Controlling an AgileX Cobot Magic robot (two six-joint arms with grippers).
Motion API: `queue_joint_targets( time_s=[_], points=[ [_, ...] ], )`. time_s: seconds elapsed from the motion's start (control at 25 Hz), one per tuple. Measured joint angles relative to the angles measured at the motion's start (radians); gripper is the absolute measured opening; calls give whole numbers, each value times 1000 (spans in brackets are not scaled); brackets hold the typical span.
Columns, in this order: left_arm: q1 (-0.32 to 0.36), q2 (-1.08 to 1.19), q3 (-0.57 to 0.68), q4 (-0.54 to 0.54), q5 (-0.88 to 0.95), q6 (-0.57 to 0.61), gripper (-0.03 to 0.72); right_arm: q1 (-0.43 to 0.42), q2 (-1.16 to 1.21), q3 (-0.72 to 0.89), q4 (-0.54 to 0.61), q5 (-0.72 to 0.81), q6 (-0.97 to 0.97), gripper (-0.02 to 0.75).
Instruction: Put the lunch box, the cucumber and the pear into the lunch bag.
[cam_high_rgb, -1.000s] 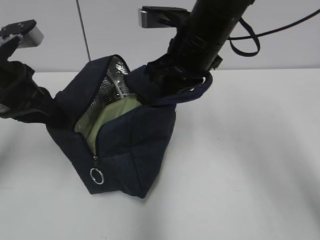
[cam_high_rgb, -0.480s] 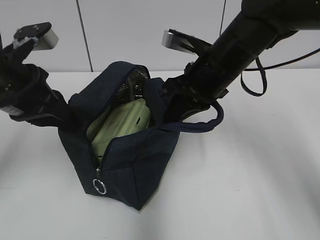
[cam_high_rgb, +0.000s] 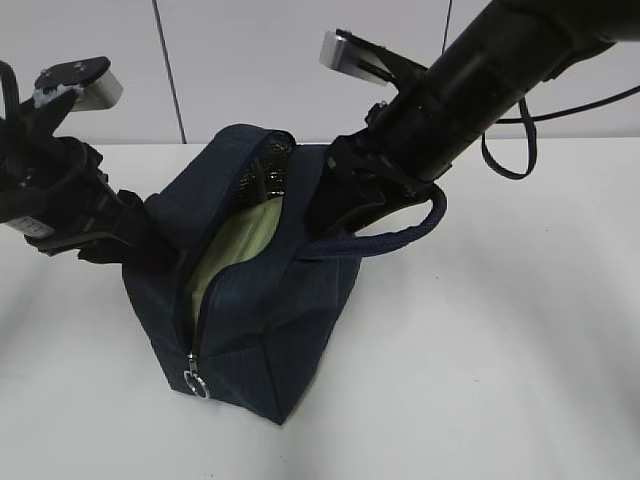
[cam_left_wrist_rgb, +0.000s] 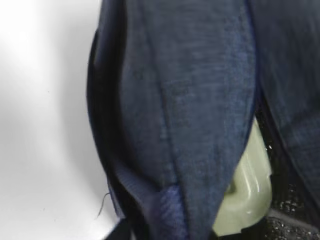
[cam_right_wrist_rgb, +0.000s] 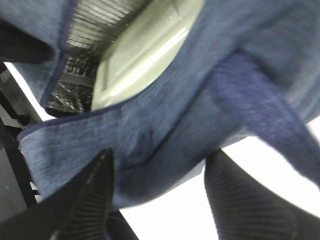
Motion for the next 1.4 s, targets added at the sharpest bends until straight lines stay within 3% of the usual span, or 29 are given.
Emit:
queue_joint_targets(
  time_s=[0.24, 0.92, 1.24, 1.4],
  points=[
    [0, -48, 0, 2, -31, 0, 384, 0, -57, 0, 2, 3, -11, 480],
    [0, -147, 0, 16, -41, 0, 384, 0, -101, 32, 47, 41, -13, 459],
    [0, -187, 0, 40, -31, 0, 383, 0, -211, 150, -44, -1, -5, 396],
    [0, -200, 0, 45, -14, 0, 383, 0, -293, 217, -161, -29, 51, 373]
  ],
)
